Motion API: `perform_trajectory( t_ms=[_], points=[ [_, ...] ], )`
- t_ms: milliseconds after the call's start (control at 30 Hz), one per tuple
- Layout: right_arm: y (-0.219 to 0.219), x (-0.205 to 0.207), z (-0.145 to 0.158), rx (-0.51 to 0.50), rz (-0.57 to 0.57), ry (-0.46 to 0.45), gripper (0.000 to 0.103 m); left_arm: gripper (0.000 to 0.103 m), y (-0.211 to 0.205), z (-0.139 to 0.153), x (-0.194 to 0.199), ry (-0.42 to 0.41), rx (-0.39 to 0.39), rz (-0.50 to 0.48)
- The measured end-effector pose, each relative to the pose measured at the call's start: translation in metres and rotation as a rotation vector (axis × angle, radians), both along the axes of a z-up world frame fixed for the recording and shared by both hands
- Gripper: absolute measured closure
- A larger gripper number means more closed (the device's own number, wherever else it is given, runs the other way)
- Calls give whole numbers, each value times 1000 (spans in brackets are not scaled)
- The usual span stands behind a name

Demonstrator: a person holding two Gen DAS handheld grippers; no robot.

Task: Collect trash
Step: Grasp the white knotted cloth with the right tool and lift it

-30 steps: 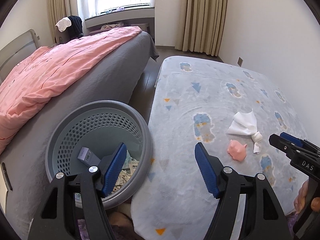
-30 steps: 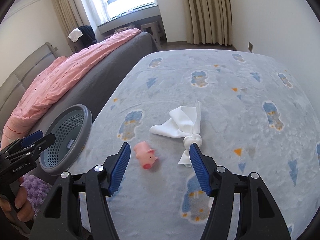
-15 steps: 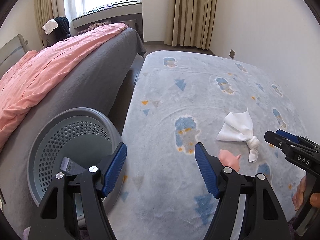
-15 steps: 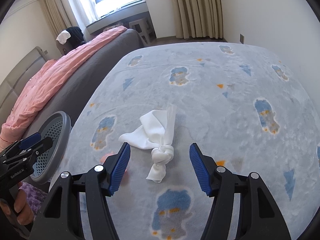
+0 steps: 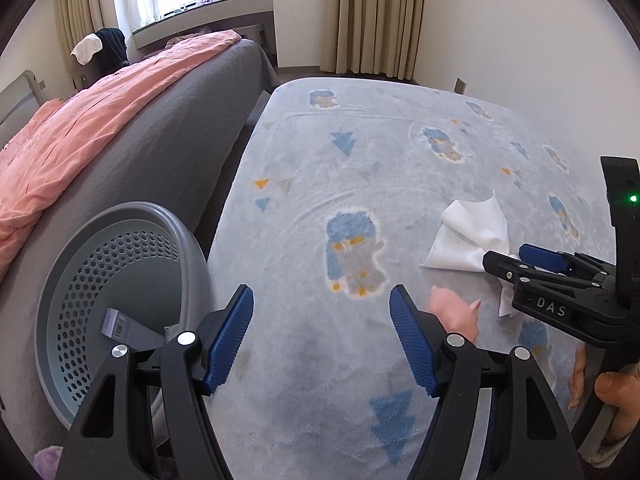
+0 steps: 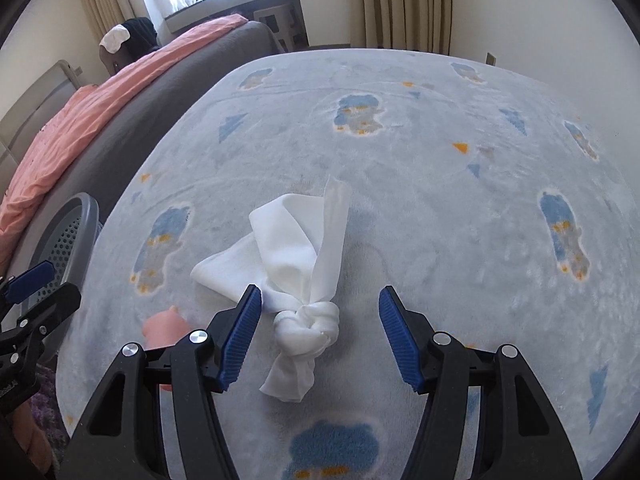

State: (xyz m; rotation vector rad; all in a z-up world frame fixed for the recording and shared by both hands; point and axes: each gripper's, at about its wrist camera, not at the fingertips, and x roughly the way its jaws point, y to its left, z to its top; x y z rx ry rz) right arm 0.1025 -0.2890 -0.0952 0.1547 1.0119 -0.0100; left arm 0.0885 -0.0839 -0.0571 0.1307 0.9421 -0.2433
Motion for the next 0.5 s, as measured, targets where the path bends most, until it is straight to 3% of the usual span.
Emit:
perform_trajectory(
  t_ms=[133, 167, 500],
  points=[
    [1, 1, -2, -4, 1, 7, 63, 35, -9, -4, -6, 12, 6, -14],
    [1, 0, -1, 9, 8, 7, 74, 35, -12, -5, -7, 14, 6, -18],
    [-20, -14, 31, 71, -48, -68, 74, 35, -44, -11, -24, 40, -11, -76]
  ],
)
